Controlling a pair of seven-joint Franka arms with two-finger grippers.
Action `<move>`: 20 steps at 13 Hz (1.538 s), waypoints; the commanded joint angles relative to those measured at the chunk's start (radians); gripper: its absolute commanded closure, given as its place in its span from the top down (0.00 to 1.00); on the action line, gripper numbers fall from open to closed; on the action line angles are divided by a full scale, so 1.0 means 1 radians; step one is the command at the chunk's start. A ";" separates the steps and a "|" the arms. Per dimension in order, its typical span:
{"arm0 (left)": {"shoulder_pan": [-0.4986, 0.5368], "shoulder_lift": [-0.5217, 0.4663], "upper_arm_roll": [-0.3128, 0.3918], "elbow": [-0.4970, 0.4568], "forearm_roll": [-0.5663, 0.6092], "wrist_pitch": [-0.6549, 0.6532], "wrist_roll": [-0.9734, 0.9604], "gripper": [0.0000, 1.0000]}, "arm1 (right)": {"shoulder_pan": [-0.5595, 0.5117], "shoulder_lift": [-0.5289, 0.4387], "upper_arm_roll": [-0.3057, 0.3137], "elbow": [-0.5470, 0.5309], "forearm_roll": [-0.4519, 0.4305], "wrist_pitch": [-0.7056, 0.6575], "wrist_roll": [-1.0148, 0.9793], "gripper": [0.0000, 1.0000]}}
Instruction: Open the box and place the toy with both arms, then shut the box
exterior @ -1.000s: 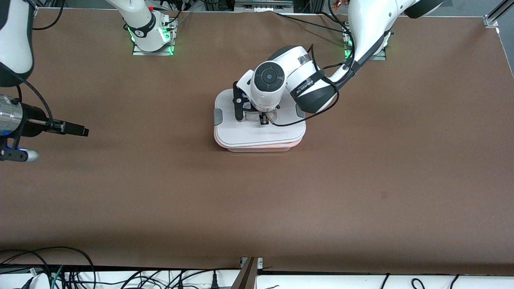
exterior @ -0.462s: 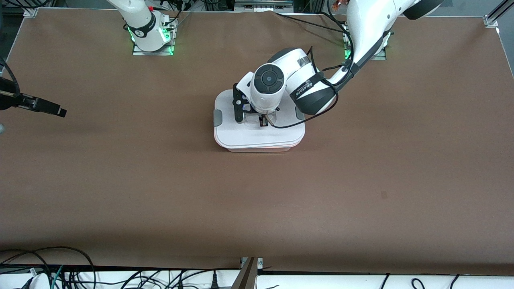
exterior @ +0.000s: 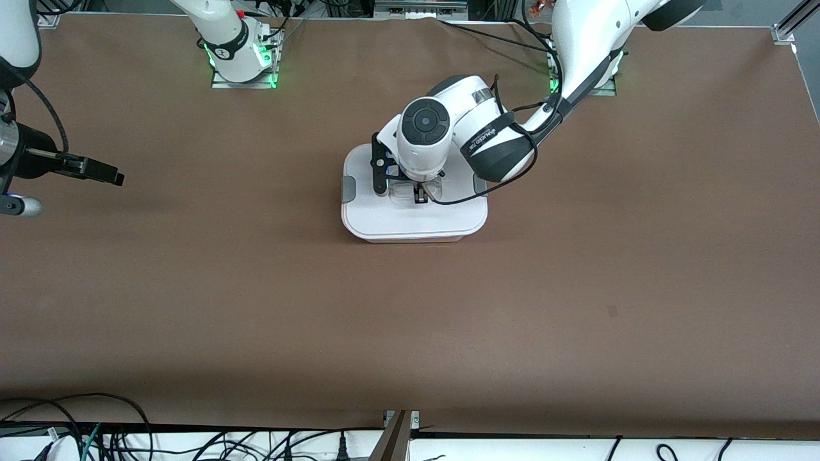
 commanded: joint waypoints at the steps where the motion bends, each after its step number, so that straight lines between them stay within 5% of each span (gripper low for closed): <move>1: -0.018 0.010 0.008 0.029 0.020 -0.011 0.015 0.00 | -0.015 -0.020 0.025 -0.021 -0.016 0.006 0.015 1.00; 13: -0.037 0.010 0.009 0.025 0.021 -0.011 0.012 0.00 | -0.017 0.020 0.017 0.021 -0.007 0.006 0.012 1.00; 14: -0.031 0.010 0.009 0.023 0.023 -0.011 0.016 0.78 | -0.018 0.020 0.015 0.021 -0.007 0.005 0.012 1.00; 15: -0.026 0.009 0.009 0.022 0.021 -0.011 0.016 1.00 | -0.018 0.020 0.015 0.022 -0.007 0.006 0.012 1.00; 20: -0.008 -0.013 0.006 0.028 0.015 -0.023 0.012 1.00 | -0.018 0.022 0.015 0.027 -0.006 0.011 0.007 1.00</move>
